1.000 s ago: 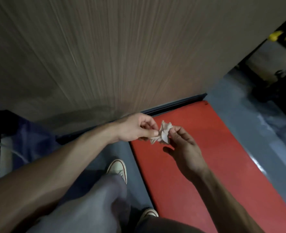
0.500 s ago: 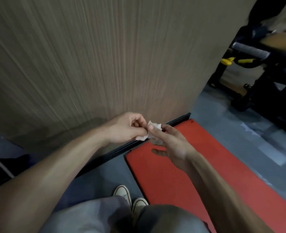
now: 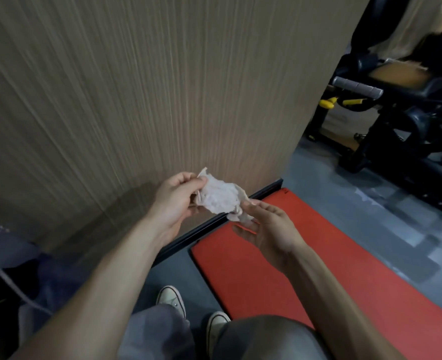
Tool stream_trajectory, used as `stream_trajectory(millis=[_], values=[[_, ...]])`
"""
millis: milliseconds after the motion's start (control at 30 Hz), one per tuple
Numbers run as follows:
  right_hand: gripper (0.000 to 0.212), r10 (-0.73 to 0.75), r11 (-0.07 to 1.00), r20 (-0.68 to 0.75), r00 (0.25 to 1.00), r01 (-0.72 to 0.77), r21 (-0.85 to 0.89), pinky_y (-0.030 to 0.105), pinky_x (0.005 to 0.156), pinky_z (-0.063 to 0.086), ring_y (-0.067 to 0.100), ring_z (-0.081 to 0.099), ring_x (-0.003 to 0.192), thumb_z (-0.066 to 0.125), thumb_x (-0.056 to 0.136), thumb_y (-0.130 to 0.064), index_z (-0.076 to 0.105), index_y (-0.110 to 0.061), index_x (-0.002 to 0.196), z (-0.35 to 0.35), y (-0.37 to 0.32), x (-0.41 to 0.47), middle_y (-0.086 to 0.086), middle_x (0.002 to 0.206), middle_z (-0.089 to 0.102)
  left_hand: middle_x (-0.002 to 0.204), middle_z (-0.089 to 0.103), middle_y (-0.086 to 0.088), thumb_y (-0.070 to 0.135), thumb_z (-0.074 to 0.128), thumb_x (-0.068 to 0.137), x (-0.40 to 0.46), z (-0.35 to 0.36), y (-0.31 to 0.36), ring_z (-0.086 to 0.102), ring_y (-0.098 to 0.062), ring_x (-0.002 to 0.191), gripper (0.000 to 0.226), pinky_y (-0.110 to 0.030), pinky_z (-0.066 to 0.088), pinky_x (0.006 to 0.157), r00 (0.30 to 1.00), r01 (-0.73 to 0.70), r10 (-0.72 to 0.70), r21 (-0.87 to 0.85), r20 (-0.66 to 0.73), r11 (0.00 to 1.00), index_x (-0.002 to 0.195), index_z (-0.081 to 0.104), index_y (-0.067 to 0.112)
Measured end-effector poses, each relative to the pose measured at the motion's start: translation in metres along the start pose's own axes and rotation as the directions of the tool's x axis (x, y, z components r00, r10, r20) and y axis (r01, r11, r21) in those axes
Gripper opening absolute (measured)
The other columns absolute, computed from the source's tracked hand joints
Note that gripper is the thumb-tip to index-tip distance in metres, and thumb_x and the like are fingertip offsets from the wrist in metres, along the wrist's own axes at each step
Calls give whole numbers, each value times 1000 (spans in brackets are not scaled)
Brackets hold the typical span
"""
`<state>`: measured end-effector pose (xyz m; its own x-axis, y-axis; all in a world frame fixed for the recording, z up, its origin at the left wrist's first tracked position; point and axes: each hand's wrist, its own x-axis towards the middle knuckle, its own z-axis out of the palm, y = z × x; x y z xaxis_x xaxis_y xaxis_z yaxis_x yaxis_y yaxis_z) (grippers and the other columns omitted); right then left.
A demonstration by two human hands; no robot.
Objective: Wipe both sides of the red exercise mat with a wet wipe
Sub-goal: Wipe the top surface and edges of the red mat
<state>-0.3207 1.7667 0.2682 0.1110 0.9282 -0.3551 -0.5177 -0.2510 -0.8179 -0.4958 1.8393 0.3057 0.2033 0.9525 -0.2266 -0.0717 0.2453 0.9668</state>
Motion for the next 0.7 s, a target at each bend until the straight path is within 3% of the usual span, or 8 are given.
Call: stream_trajectory(millis=[100, 233, 433, 567, 700], values=[[15, 22, 999, -80, 997, -19, 29, 40, 79, 59, 24, 74, 84, 59, 99, -10, 64, -4, 111, 12, 7, 1, 11, 100, 76, 90, 71, -11, 12, 65, 99, 3, 8, 0, 69, -25, 84, 13, -40, 58, 76, 997, -64, 64, 5, -40, 998, 86, 61, 14], [23, 8, 983, -155, 988, 21, 181, 39, 85, 57, 24, 74, 91, 53, 102, -18, 68, -10, 118, 16, 8, 2, 9, 108, 76, 91, 71, -10, 15, 64, 100, 8, 14, -4, 68, -24, 83, 11, -41, 56, 75, 991, -127, 129, 35, -36, 991, 90, 62, 14], [26, 31, 913, -121, 992, 21, 407, 39, 88, 55, 21, 68, 96, 54, 97, -24, 70, -13, 115, 7, 8, -1, 4, 108, 72, 88, 68, -9, 19, 64, 100, 14, 18, -9, 64, -21, 79, 14, -36, 53, 65, 991, -126, 129, 53, -48, 991, 86, 64, 18], [22, 16, 862, -104, 994, 40, 506, 34, 75, 53, 18, 68, 74, 52, 96, -18, 68, -8, 107, 8, 5, -6, 8, 98, 71, 84, 66, -7, 18, 64, 99, 15, 22, -9, 63, -18, 76, 16, -31, 50, 61, 988, -130, 136, 73, -76, 989, 83, 64, 18], [18, 55, 903, -191, 980, 34, 429, 29, 62, 49, 18, 66, 70, 52, 96, -12, 67, -6, 105, 11, 8, -7, 11, 95, 73, 84, 67, -5, 17, 63, 98, 15, 25, -9, 63, -15, 76, 15, -31, 49, 63, 975, -161, 180, 143, -133, 977, 83, 64, 17]])
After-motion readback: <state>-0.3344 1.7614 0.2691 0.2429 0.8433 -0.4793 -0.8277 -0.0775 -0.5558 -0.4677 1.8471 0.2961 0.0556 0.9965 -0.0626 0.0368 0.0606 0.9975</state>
